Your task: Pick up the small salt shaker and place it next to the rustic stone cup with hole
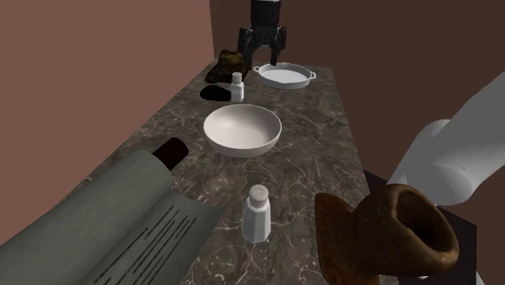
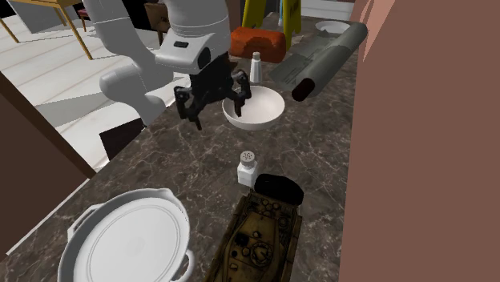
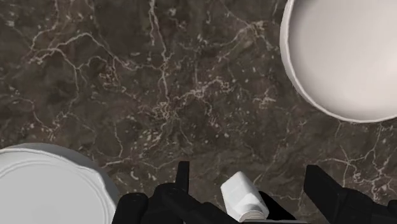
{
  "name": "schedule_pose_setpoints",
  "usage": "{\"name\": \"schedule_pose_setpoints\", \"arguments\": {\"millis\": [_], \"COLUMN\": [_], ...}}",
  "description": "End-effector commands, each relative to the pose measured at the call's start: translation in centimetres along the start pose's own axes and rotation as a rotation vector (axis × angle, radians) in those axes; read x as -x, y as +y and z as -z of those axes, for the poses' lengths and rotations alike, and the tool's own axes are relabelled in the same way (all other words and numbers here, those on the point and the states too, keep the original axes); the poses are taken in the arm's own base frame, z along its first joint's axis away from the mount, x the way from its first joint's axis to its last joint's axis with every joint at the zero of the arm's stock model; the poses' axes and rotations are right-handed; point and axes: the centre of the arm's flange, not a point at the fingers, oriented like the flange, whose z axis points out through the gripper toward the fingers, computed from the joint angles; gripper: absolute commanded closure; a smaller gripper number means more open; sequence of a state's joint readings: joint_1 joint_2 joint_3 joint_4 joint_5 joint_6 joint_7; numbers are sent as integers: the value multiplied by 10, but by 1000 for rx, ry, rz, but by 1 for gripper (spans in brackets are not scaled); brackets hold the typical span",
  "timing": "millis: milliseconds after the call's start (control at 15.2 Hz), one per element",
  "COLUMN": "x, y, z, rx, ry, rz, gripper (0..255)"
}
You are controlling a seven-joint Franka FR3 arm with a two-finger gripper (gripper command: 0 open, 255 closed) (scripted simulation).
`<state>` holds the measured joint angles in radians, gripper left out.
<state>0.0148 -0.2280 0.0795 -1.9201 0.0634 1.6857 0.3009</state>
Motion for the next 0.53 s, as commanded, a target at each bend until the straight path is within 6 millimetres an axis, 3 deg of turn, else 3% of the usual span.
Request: {"name": "schedule_pose_setpoints", "arguments": {"millis": [0, 264, 462], "x": [-25, -72, -76], "y": [-12, -33, -34], "z": [-4, -10, -21], "rx": [11, 35, 37], "ry": [7, 20, 21], "rz": [-11, -31, -33], "gripper": [0, 0, 0]}}
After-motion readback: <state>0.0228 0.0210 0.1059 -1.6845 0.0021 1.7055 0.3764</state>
